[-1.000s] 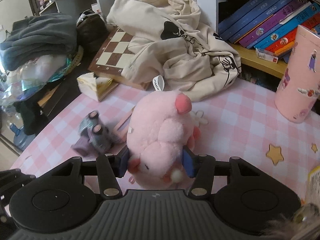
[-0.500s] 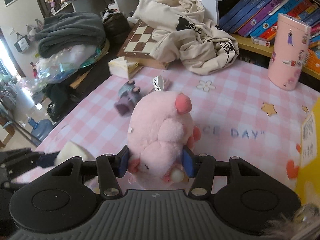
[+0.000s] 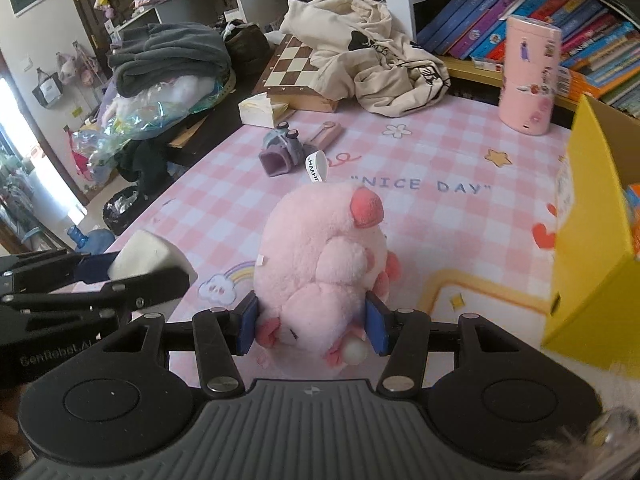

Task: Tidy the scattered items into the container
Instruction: 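Carry the white foam cube and pink pig plush with both tools toward the yellow box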

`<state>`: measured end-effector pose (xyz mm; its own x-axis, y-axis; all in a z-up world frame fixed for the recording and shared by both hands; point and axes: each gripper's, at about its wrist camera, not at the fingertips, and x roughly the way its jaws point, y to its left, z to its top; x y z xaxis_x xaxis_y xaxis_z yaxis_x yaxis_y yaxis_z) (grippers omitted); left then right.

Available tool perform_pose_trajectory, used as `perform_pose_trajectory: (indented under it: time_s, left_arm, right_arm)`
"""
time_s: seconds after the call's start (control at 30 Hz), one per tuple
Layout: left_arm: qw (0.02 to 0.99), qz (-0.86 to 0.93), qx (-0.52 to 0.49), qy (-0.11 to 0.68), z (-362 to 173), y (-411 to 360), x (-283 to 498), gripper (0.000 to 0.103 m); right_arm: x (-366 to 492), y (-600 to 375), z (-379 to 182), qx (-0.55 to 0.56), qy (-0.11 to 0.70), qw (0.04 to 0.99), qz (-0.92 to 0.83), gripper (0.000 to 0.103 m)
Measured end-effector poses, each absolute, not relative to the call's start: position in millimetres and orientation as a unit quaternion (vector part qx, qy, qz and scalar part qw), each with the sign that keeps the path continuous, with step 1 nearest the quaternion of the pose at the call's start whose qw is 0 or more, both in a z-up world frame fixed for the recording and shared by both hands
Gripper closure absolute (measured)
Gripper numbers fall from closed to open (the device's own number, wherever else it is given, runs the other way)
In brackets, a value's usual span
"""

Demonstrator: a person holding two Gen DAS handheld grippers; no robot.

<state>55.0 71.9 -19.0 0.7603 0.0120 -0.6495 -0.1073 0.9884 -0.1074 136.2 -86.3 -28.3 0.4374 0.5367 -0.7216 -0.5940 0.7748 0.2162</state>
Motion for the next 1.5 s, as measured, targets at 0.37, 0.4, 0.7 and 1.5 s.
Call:
perform_pose_trajectory:
  time_s: [0.37, 0.4, 0.7, 1.5]
  left_arm:
    - [0.943, 0.008, -0.058, 0.328, -7.3, 56.5, 17.4, 0.06]
    - [0.944, 0.006, -0.057, 0.326, -5.9, 55.5, 14.8, 0.06]
    - [0.949, -0.013, -0.048, 0.311, 1.7, 48.7, -10.3, 0.06]
    - [0.947, -0.084, -0.05, 0.307, -1.9, 26.6, -25.5, 0.06]
  right_arm:
    - [86.7, -114.2, -16.9, -0.019, 0.397, 0.86, 0.319, 0.053]
    - [83.0, -116.4, -15.8, -0.017, 0.396, 0.861, 0.318, 0.053]
    - [50.0, -129.6, -10.9, -0.01, 0.389, 0.871, 0.301, 0.052]
    - [8.5, -163.6, -9.0, -0.004, 0.389, 0.893, 0.228, 0.052]
